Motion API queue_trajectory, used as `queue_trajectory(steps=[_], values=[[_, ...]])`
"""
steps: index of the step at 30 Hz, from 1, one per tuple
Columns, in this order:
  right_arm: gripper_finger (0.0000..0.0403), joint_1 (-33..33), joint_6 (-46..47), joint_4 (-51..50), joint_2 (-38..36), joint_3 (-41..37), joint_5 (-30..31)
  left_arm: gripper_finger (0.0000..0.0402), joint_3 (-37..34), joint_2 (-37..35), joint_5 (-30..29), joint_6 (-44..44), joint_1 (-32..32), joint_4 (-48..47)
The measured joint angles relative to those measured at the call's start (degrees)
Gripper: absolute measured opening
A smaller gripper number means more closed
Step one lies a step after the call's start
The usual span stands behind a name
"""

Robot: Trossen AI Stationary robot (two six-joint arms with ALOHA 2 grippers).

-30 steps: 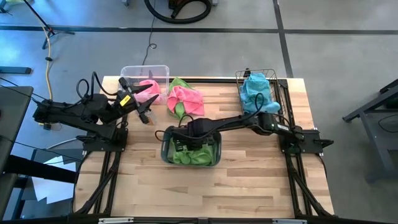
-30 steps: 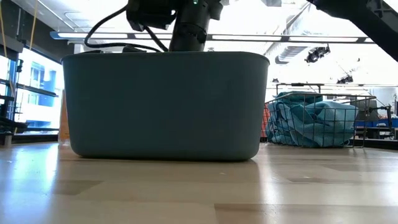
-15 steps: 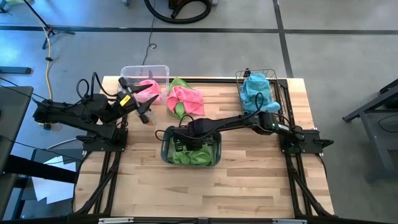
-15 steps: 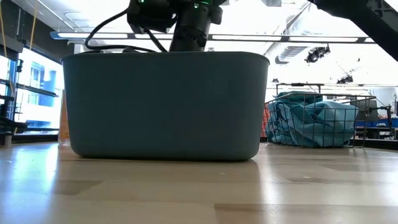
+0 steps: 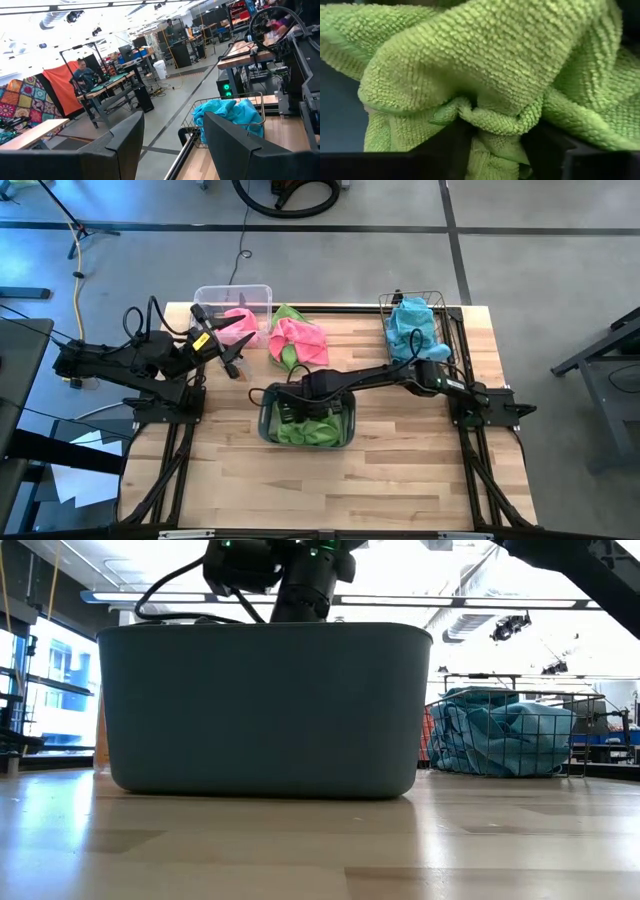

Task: Sort microfiber towel by color & place in baskets
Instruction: Put the green microfiber cloth into the blue bin

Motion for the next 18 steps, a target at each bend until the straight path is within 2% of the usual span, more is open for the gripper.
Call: queue_trajectory(steps=[6,13,18], values=[[0.0214,0.0,-0.5,0.2,-0.5,0.0,-0.9,0.0193,0.0,0.0,-0.1,0.0,0.0,0.0],[0.0222,0.0,-0.5,-0.8,-3.5,-0.2,0.2,0.0193,0.0,0.0,-1.0,0.0,0.0,0.0],[0.0222,0.0,-1.6,-1.1,-6.1,-0.3,-1.3,0.0193,0.0,0.0,-1.0,0.1,0.0,0.0]])
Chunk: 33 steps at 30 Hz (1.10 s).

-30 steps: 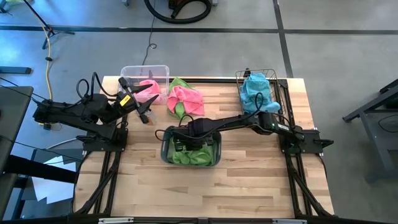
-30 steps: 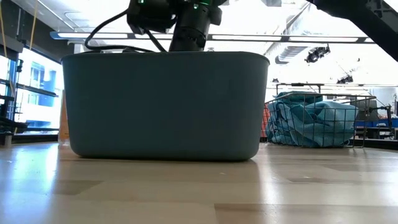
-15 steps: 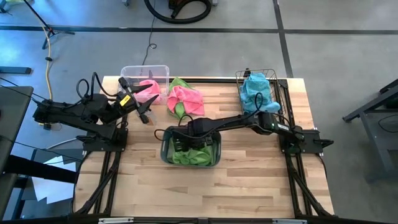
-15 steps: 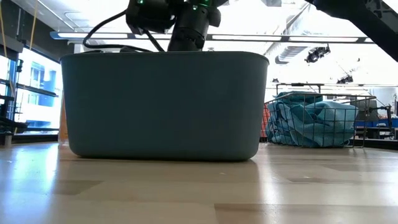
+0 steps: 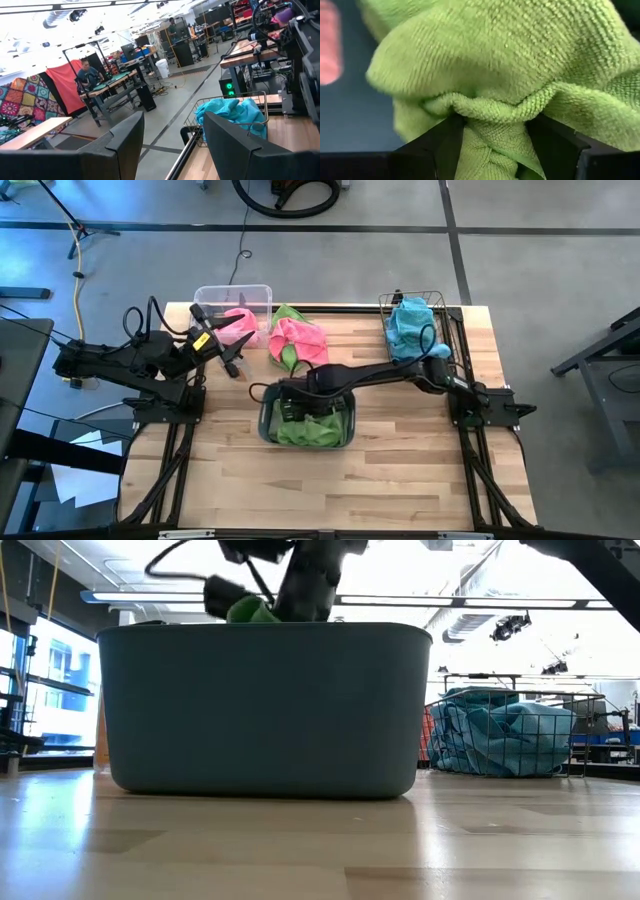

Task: Sort microfiber towel by color & place in baskets
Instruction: Put the green microfiber cloth into the blue bin, then put the pink microfiber cloth into the transparent bin

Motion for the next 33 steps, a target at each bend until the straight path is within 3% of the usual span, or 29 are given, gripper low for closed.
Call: queue_trajectory(steps=[12,17,27,33], values=[[0.0222,-0.3,-4.5,-0.6,-6.8,0.0,0.8,0.0193,0.0,0.0,0.0,0.0,0.0,0.0],[0.0222,-0.3,-10.4,-1.0,-9.9,0.1,0.9,0.0193,0.0,0.0,-0.2,0.0,0.0,0.0],[0.0222,1.3,-18.0,-9.6,-20.3,0.3,24.2,0.0193,0.0,0.0,-1.5,0.4,0.0,-0.1],[0.0220,0.9,-22.6,-21.8,-23.9,0.3,30.6,0.0193,0.0,0.0,-1.5,-2.4,0.0,-0.1]])
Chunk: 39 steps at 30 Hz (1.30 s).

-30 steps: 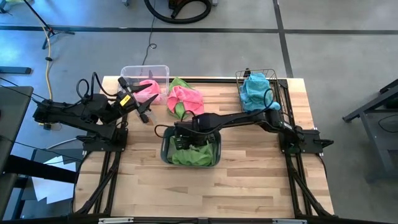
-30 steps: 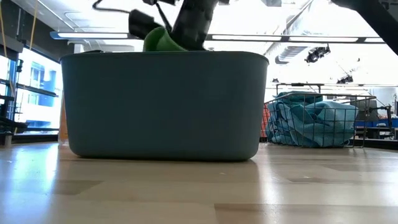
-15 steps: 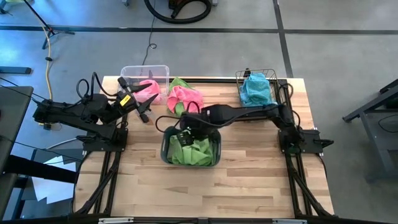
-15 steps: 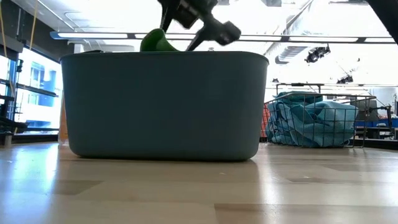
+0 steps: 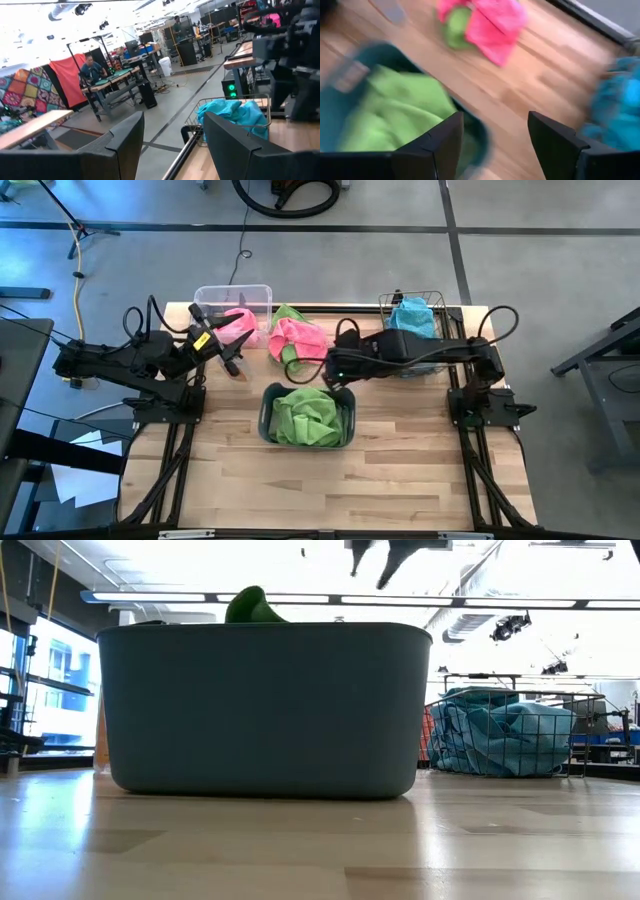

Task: Sort microfiber towel by color & place in baskets
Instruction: Put the pink microfiber cloth into the transparent bin

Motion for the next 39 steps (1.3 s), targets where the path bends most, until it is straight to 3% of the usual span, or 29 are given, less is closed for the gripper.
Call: queue_trajectory(steps=[3,6,11,18,24,28,32,36,39], values=[[0.0210,-0.6,-3.1,-7.5,-0.2,0.0,0.3,0.0193,0.0,0.5,0.1,-2.6,0.0,0.1],[0.0194,-1.0,-8.5,-6.7,-1.7,-3.0,0.3,0.0193,0.0,1.5,0.6,-6.0,0.0,0.1],[0.0151,-1.1,-10.7,-4.1,-11.9,-21.0,-1.9,0.0193,0.0,4.0,4.1,-11.3,0.0,0.1],[0.0104,-1.5,-6.3,14.5,-37.0,-50.2,-7.5,0.0193,0.0,8.5,4.9,-15.8,0.6,3.8],[0.0102,-1.5,-8.4,38.9,-51.8,-62.5,-9.8,0.0193,0.0,13.8,6.5,-21.8,2.4,13.4],[0.0103,-1.8,-14.4,60.3,-54.8,-65.5,-9.1,0.0193,0.3,16.1,14.4,-24.9,4.0,16.2],[0.0103,-1.8,-25.1,77.2,-53.8,-65.2,-8.8,0.0193,1.7,17.0,28.5,-32.6,6.7,16.4],[0.0103,-1.7,-41.9,85.4,-52.1,-64.9,-10.0,0.0193,2.3,16.6,41.6,-39.6,9.7,16.1],[0.0103,-1.7,-49.4,85.9,-50.8,-64.9,-9.7,0.0193,2.3,15.3,43.8,-40.8,11.4,15.4]])
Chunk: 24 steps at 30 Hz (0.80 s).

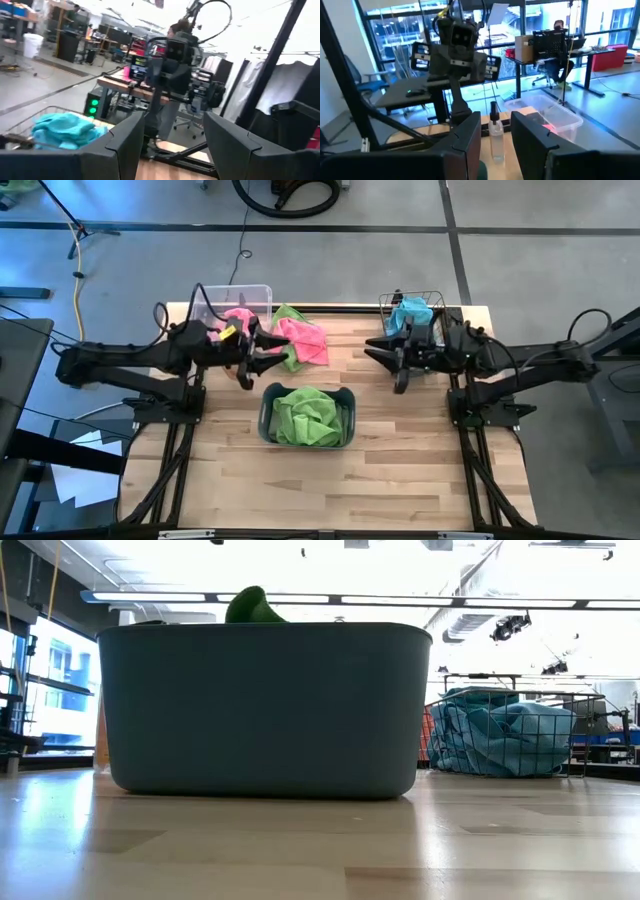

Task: Sort microfiber towel by color & place in baskets
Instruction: Put the pink microfiber cloth into the transparent bin

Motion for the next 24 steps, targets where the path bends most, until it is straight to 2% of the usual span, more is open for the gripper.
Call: queue_trajectory(steps=[10,15,17,19,24], values=[[0.0104,-2.2,5.0,-0.1,2.8,0.0,0.0,0.0193,0.0,-1.8,0.0,2.7,2.0,-2.4],[0.0121,-2.9,6.4,0.3,2.8,0.0,0.1,0.0193,0.0,-1.5,-0.1,6.0,2.0,-4.3],[0.0131,-3.1,6.5,0.4,2.8,0.0,0.1,0.0193,0.1,-1.0,-2.1,6.8,2.0,-5.5],[0.0140,-3.5,6.5,0.3,2.8,0.0,0.2,0.0193,2.2,0.8,-4.5,7.1,2.5,-9.8],[0.0160,-4.5,6.6,0.3,2.8,0.0,0.2,0.0193,13.7,8.8,-5.2,11.0,6.4,-27.5]])
